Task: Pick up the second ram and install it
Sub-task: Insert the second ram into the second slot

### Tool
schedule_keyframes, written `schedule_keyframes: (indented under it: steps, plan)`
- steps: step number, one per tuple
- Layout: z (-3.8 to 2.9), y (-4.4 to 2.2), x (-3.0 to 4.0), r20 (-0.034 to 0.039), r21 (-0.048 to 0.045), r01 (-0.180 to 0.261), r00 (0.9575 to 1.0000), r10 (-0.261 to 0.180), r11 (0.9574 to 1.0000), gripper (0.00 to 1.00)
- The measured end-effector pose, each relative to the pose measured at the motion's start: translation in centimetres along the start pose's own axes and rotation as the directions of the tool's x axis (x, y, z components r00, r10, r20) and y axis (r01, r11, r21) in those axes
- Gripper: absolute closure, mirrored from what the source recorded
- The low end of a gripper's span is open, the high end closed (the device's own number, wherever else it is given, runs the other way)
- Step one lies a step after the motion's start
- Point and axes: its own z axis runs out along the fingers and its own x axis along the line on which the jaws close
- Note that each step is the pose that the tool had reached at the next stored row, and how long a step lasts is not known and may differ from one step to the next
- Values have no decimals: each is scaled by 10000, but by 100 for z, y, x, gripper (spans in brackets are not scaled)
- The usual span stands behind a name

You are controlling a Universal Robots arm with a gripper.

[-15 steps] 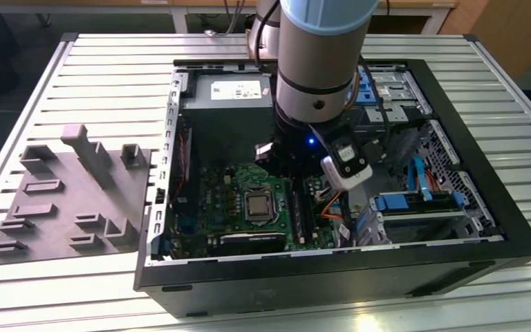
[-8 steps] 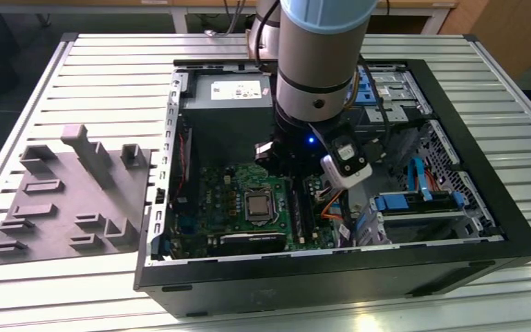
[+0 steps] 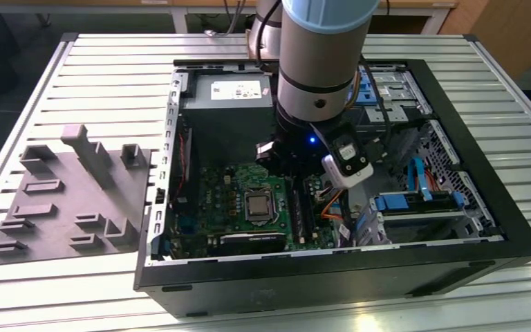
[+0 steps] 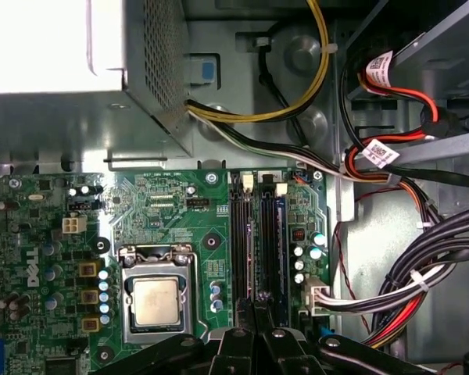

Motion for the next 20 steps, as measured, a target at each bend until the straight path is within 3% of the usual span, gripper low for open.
schedule_keyframes:
  steps: [12,20]
  plan:
    - [25,18,-1,0,-5,-1,10000,1,10000,89]
    - [28,28,-47,-1,-5,3,10000,-3,10000,89]
